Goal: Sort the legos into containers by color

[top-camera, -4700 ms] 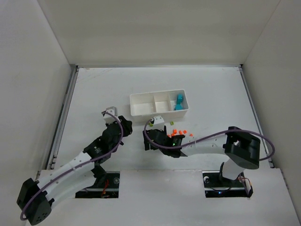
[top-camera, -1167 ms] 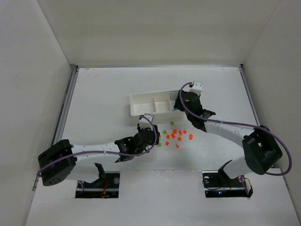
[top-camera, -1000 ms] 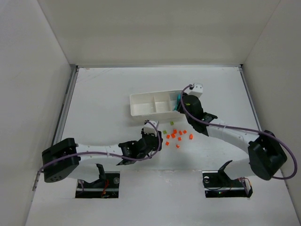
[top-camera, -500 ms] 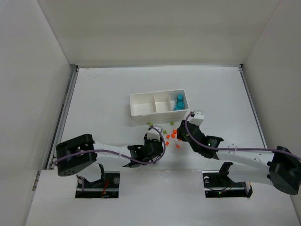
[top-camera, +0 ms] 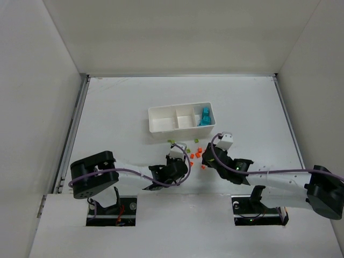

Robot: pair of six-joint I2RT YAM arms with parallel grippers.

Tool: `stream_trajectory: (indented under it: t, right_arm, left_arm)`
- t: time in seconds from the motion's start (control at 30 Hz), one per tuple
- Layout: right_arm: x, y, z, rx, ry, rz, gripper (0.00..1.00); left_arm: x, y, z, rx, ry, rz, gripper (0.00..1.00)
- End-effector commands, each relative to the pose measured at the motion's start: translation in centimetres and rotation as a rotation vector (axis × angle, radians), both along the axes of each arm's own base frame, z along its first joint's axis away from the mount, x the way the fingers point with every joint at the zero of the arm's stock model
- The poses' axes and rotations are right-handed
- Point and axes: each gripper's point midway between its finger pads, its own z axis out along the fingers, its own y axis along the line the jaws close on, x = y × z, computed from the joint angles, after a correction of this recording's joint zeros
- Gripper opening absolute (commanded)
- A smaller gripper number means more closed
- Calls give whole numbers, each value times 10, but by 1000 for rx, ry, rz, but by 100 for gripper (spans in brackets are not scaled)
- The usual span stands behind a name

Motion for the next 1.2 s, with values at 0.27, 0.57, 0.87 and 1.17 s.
stream_trajectory:
  t: [0.27,0.57,0.87,1.17]
  right_arm:
    - [-21,19,-17,7,66,71,48]
    - [-25,21,-30,-21,103,84,51]
    - [-25,25,-33,-50,103,98,52]
    - [-23,27,-33,-55,99,97,48]
  left_arm:
    - [32,22,83,-208,-112,97,18]
    - [88,50,133,-325,-164,216,19]
    - [145,68,147,-328,-203,309,19]
    - [185,75,132,-258,-211,363,20]
